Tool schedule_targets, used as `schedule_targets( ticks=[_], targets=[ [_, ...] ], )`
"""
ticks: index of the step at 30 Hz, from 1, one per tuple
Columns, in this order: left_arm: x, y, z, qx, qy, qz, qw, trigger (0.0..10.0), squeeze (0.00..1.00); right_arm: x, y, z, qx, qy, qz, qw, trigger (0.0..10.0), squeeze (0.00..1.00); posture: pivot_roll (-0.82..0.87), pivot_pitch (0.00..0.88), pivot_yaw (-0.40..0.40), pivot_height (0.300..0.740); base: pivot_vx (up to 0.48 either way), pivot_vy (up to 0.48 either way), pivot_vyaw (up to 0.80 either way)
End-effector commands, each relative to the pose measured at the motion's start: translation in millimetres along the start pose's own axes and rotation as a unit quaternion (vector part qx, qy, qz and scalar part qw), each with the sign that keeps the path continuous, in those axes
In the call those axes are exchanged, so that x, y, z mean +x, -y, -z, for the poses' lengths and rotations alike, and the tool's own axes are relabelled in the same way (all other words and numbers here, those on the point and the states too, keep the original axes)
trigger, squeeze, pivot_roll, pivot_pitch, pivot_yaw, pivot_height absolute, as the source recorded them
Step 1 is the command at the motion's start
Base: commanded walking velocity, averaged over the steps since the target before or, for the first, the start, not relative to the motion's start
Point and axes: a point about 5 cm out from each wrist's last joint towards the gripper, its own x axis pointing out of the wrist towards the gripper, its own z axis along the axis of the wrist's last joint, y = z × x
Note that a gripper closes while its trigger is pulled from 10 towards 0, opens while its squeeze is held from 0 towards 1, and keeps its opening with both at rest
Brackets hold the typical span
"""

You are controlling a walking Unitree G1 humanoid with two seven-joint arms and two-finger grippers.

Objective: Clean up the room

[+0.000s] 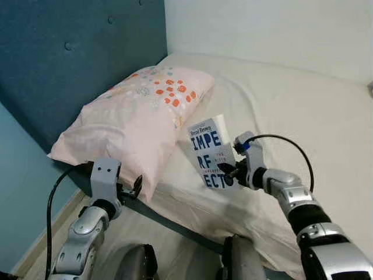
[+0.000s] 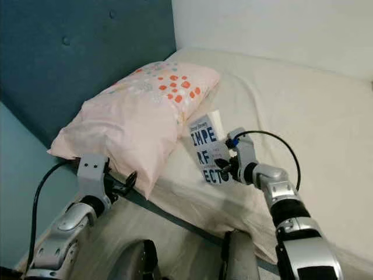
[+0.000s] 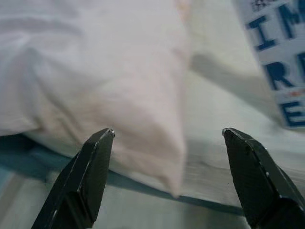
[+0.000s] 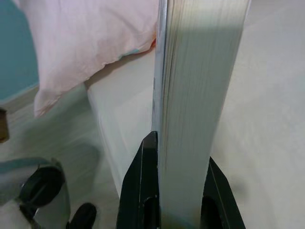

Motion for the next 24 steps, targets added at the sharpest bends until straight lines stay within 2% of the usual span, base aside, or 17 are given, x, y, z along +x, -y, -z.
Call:
schedule_targets(
  ticks=[1,4,10,11,13,15,16,21,24],
  targets=[
    [-5.9,-2.9,3,-0.001,-0.010,0.010,1.000,10.0,0.00,-2.8,2.9,-4,-0.007,-0.006,-0.016,1.000,10.0,0.00,0.04,0.227,-0.010,0.588,0.000,0.000,0.00],
    [-9.4,-2.0,-1,-0.006,-0.005,0.026,1.000,10.0,0.00,-9.1,9.7,-9,-0.015,-0.022,-0.034,0.999,10.0,0.00,0.05,0.234,-0.015,0.583,0.000,0.000,0.00],
    [-14.5,2.0,-10,-0.019,0.009,0.054,0.998,10.0,0.00,-14.4,13.4,-13,-0.043,-0.051,-0.071,0.995,10.0,0.00,0.07,0.255,-0.015,0.574,0.000,0.000,0.00],
    [-14.5,2.0,-10,-0.019,0.009,0.054,0.998,10.0,0.00,-14.4,13.4,-13,-0.043,-0.051,-0.071,0.995,10.0,0.00,0.07,0.255,-0.015,0.574,0.000,0.000,0.00],
    [-18.0,8.5,-17,-0.035,0.017,0.087,0.995,10.0,0.00,-15.4,9.7,-14,-0.029,-0.058,-0.122,0.990,10.0,0.00,0.09,0.278,-0.019,0.574,0.000,0.000,0.00],
    [-20.5,11.0,-19,-0.035,0.017,0.102,0.994,10.0,0.00,-16.3,8.8,-14,-0.024,-0.065,-0.140,0.988,10.0,0.00,0.09,0.281,-0.020,0.574,0.000,0.000,0.00],
    [-24.6,13.3,-21,-0.033,0.013,0.118,0.992,10.0,0.00,-17.8,8.0,-12,-0.037,-0.086,-0.157,0.983,10.0,0.00,0.10,0.297,-0.021,0.574,0.000,0.000,0.00],
    [-28.7,14.4,-23,-0.031,0.009,0.127,0.991,10.0,0.00,-19.1,8.2,-10,-0.062,-0.110,-0.167,0.978,10.0,0.00,0.11,0.308,-0.020,0.574,0.000,0.000,0.00],
    [-32.9,12.9,-26,-0.027,0.004,0.131,0.991,10.0,0.00,-20.9,10.7,-12,-0.112,-0.140,-0.170,0.969,10.0,0.00,0.13,0.325,-0.019,0.574,0.000,0.000,0.00]
  ],
)
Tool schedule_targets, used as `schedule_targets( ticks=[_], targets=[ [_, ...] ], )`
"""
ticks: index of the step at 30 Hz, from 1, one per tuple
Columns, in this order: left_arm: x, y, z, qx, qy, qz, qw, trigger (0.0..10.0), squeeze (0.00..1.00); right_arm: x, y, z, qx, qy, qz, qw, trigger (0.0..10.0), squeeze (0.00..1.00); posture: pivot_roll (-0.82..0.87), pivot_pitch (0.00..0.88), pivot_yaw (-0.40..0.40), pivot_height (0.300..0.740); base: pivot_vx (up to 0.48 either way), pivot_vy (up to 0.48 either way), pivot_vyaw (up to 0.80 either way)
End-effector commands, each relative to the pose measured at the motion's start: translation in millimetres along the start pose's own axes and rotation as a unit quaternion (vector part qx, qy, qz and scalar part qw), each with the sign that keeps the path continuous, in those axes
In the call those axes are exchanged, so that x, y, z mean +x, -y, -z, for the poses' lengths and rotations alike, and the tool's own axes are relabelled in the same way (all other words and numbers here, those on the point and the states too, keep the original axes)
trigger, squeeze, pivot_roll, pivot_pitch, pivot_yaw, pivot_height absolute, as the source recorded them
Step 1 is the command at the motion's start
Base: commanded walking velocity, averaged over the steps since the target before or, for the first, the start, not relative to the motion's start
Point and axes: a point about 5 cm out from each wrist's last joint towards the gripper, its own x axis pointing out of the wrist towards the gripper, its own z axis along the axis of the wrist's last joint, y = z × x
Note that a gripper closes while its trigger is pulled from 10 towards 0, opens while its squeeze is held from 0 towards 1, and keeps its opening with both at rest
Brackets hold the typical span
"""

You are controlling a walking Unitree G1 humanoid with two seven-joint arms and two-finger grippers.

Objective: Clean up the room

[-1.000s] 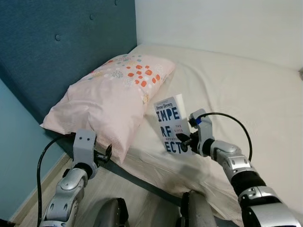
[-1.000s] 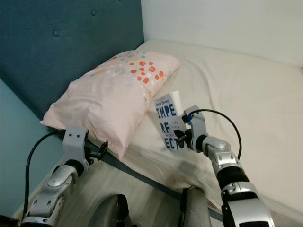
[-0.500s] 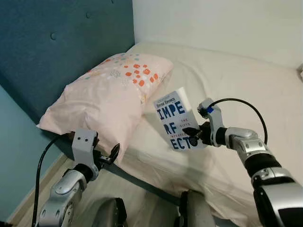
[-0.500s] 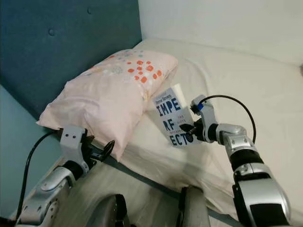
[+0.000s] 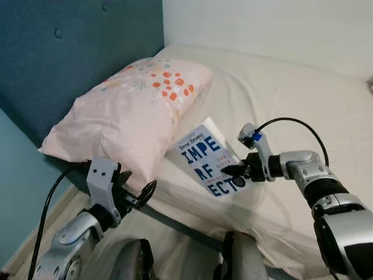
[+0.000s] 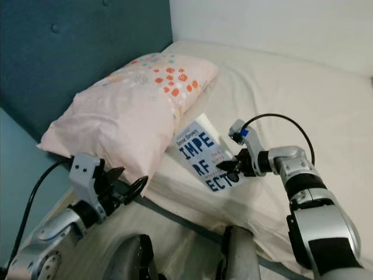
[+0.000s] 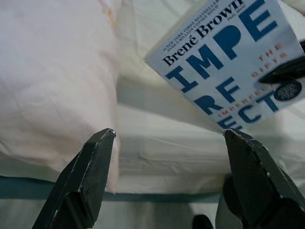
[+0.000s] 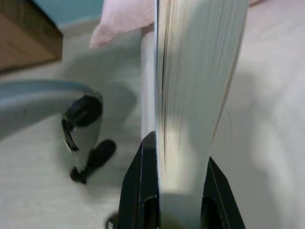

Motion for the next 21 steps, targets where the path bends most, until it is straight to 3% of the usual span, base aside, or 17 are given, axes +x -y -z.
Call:
schedule_targets(
  ticks=[1,4,6,10,12,14,15,17,18,21],
  targets=[
    [-5.9,0.1,1,-0.001,-0.013,0.006,1.000,10.0,0.00,-4.5,-0.6,15,-0.009,-0.051,-0.006,0.999,10.0,0.00,0.13,0.329,-0.020,0.574,0.000,0.000,0.00],
    [-6.9,1.7,-1,0.000,-0.015,0.010,1.000,10.0,0.00,-5.0,0.6,14,-0.044,-0.067,0.001,0.997,10.0,0.00,0.14,0.333,-0.020,0.574,0.000,0.000,0.00],
    [-6.9,1.7,-1,0.000,-0.015,0.010,1.000,10.0,0.00,-5.0,0.6,14,-0.044,-0.067,0.001,0.997,10.0,0.00,0.14,0.333,-0.020,0.574,0.000,0.000,0.00],
    [-7.8,4.1,-4,0.001,-0.019,0.019,1.000,10.0,0.00,-0.3,-2.6,17,-0.138,-0.116,-0.006,0.984,10.0,0.00,0.15,0.339,-0.017,0.574,0.000,0.000,0.00],
    [-7.8,4.3,-4,0.001,-0.019,0.020,1.000,10.0,0.00,0.7,-3.0,17,-0.148,-0.118,-0.005,0.982,10.0,0.00,0.15,0.339,-0.017,0.574,0.000,0.000,0.00],
    [-7.4,5.4,-6,0.002,-0.019,0.024,1.000,10.0,0.00,3.6,-5.1,19,-0.192,-0.132,-0.004,0.972,10.0,0.05,0.16,0.341,-0.014,0.574,0.000,0.000,0.00],
    [-7.3,5.8,-7,0.003,-0.019,0.026,0.999,10.0,0.00,4.9,-6.5,21,-0.215,-0.142,-0.008,0.966,10.0,0.18,0.16,0.342,-0.013,0.574,0.000,0.000,0.00],
    [-7.4,6.1,-8,0.003,-0.020,0.028,0.999,10.0,0.00,5.7,-7.5,22,-0.231,-0.148,-0.011,0.962,10.0,0.18,0.16,0.342,-0.013,0.574,0.000,0.000,0.00],
    [-7.1,6.6,-8,0.003,-0.021,0.029,0.999,10.0,0.00,6.5,-7.8,23,-0.236,-0.154,-0.010,0.960,10.0,0.47,0.15,0.343,-0.012,0.574,0.000,0.000,0.00],
    [-6.3,8.3,-8,0.003,-0.022,0.032,0.999,10.0,0.00,7.1,-7.8,26,-0.239,-0.162,-0.005,0.957,10.0,0.47,0.16,0.342,-0.011,0.574,0.000,0.000,0.00]
  ],
)
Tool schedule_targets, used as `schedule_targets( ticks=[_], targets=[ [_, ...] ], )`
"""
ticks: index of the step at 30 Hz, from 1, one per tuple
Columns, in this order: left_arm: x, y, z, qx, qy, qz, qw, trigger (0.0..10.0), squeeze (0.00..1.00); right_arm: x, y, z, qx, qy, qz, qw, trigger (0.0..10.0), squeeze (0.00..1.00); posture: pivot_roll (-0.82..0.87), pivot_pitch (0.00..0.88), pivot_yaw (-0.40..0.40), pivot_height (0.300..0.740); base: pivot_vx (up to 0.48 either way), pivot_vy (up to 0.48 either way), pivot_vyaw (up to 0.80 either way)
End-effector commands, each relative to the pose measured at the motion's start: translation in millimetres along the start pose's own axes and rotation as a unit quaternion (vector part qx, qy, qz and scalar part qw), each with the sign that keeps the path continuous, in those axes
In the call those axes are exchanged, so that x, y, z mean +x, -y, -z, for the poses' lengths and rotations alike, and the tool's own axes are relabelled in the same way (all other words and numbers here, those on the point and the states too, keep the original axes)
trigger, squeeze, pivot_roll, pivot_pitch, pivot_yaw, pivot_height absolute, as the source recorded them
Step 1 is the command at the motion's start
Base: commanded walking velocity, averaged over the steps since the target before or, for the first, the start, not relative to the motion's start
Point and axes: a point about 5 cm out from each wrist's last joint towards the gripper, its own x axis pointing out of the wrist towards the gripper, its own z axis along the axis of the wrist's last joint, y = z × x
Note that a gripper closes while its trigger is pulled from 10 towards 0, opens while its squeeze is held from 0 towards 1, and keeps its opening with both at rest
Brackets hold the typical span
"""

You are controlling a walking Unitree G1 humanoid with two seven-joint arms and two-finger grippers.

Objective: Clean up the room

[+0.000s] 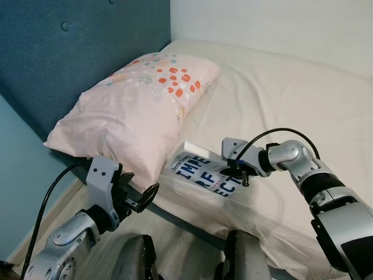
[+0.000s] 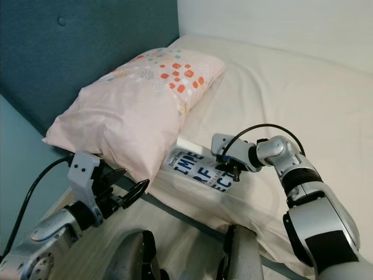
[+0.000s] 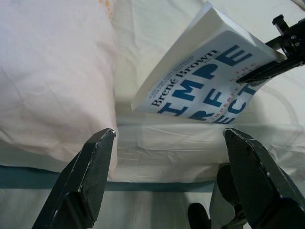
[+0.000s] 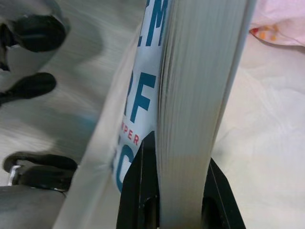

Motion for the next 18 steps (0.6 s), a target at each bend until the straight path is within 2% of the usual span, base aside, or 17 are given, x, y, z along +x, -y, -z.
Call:
schedule_targets(
  ticks=[1,4,6,10,16,18],
  targets=[
    [-2.4,2.2,1,0.002,-0.010,0.010,1.000,10.0,0.00,0.6,-21.0,30,0.012,-0.071,-0.040,0.997,10.0,0.46,0.16,0.341,-0.009,0.574,0.000,0.000,0.00],
    [-2.4,2.4,0,0.002,-0.011,0.010,1.000,10.0,0.00,0.8,-21.8,31,0.006,-0.075,-0.040,0.996,10.0,0.46,0.16,0.341,-0.009,0.574,0.000,0.000,0.00],
    [-1.9,2.4,0,0.002,-0.012,0.011,1.000,10.0,0.00,1.8,-25.3,36,-0.022,-0.101,-0.045,0.994,10.0,0.42,0.16,0.343,-0.006,0.574,0.000,0.000,0.00],
    [-0.7,3.0,-2,0.002,-0.013,0.015,1.000,10.0,0.00,5.4,-29.9,42,-0.045,-0.135,-0.040,0.989,10.0,0.42,0.17,0.349,-0.003,0.574,0.000,0.000,0.00],
    [-0.9,4.0,-1,0.002,-0.016,0.017,1.000,10.0,0.00,8.0,-32.5,46,-0.051,-0.151,-0.036,0.987,10.0,0.43,0.18,0.352,-0.002,0.574,0.000,0.000,0.00],
    [-1.5,4.3,-2,0.002,-0.017,0.016,1.000,10.0,0.00,8.8,-31.2,47,-0.050,-0.159,-0.018,0.986,10.0,0.47,0.18,0.351,0.001,0.574,0.000,0.000,0.00]
  ],
)
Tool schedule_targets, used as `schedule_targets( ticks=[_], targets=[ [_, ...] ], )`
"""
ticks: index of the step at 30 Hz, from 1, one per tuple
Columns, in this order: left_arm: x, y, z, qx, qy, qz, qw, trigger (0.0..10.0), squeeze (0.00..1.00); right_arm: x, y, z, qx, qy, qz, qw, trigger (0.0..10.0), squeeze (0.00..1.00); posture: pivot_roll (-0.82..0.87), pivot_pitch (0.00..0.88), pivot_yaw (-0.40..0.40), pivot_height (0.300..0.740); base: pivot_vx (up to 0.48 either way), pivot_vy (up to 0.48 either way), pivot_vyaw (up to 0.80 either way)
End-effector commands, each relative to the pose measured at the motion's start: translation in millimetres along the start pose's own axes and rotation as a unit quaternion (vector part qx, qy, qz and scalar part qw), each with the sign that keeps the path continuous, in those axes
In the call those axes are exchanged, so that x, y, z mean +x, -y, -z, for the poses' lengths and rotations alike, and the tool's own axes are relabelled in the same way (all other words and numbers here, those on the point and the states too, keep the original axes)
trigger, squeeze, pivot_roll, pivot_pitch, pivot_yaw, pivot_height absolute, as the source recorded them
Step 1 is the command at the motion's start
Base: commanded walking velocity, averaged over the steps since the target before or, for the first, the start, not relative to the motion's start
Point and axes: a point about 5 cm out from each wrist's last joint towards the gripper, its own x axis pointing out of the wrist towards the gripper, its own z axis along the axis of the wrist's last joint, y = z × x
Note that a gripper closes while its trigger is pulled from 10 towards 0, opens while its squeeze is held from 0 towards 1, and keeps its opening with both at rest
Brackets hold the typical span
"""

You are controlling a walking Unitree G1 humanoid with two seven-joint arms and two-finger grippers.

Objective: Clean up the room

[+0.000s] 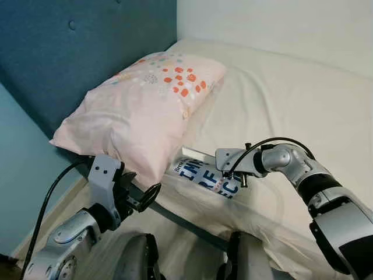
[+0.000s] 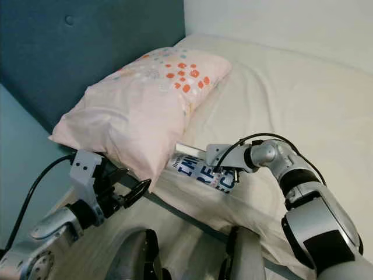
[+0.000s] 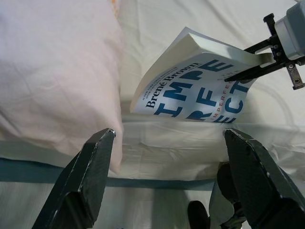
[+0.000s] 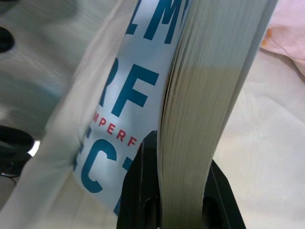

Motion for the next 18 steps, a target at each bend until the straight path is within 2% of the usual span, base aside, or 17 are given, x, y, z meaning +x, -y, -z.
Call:
schedule_targets(
  ticks=[1,6,7,10,12,13,14,15,17,18],
  targets=[
    [-3.0,2.4,1.0,0.005,-0.012,0.010,1.000,10.0,0.00,2.0,-36.1,37.3,0.031,-0.091,-0.067,0.993,10.0,0.47,0.18,0.351,0.001,0.574,0.000,0.000,0.00],
    [-2.9,0.7,-0.5,0.007,-0.012,0.007,1.000,10.0,0.00,1.1,-32.1,38.4,0.024,-0.098,-0.040,0.994,10.0,0.47,0.18,0.352,0.003,0.574,0.000,0.000,0.00],
    [-2.4,0.5,-0.9,0.006,-0.011,0.007,1.000,10.0,0.00,0.7,-31.4,38.8,0.025,-0.100,-0.036,0.994,10.0,0.55,0.18,0.352,0.004,0.574,0.000,0.000,0.00],
    [-1.4,0.6,-1.3,0.007,-0.011,0.008,1.000,10.0,0.00,0.1,-30.0,39.5,0.023,-0.105,-0.031,0.994,10.0,0.95,0.17,0.353,0.005,0.574,0.000,0.000,0.00],
    [-1.2,0.7,-1.4,0.007,-0.010,0.008,1.000,10.0,0.00,0.0,-30.1,39.8,0.020,-0.108,-0.031,0.994,10.0,0.95,0.17,0.353,0.005,0.574,0.000,0.000,0.00],
    [-0.9,0.9,-1.5,0.006,-0.009,0.007,1.000,10.0,0.00,0.3,-30.0,40.3,0.004,-0.114,-0.025,0.993,10.0,0.89,0.17,0.354,0.005,0.574,0.000,0.000,0.00],
    [-0.9,0.9,-1.5,0.006,-0.009,0.007,1.000,10.0,0.00,0.3,-30.0,40.3,0.004,-0.114,-0.025,0.993,10.0,0.89,0.17,0.354,0.005,0.574,0.000,0.000,0.00],
    [-0.5,0.9,-1.4,0.006,-0.009,0.007,1.000,10.0,0.00,0.6,-29.5,40.0,-0.003,-0.115,-0.022,0.993,10.0,0.75,0.18,0.354,0.005,0.574,0.000,0.000,0.00],
    [-0.2,0.7,-1.4,0.007,-0.010,0.006,1.000,10.0,0.00,0.9,-29.1,39.6,-0.008,-0.116,-0.018,0.993,10.0,0.75,0.18,0.354,0.005,0.574,0.000,0.000,0.00],
    [0.1,0.5,-1.7,0.007,-0.009,0.005,1.000,10.0,0.00,1.2,-28.1,38.8,-0.014,-0.117,-0.014,0.993,10.0,0.01,0.18,0.353,0.004,0.574,0.000,0.000,0.00]
  ],
)
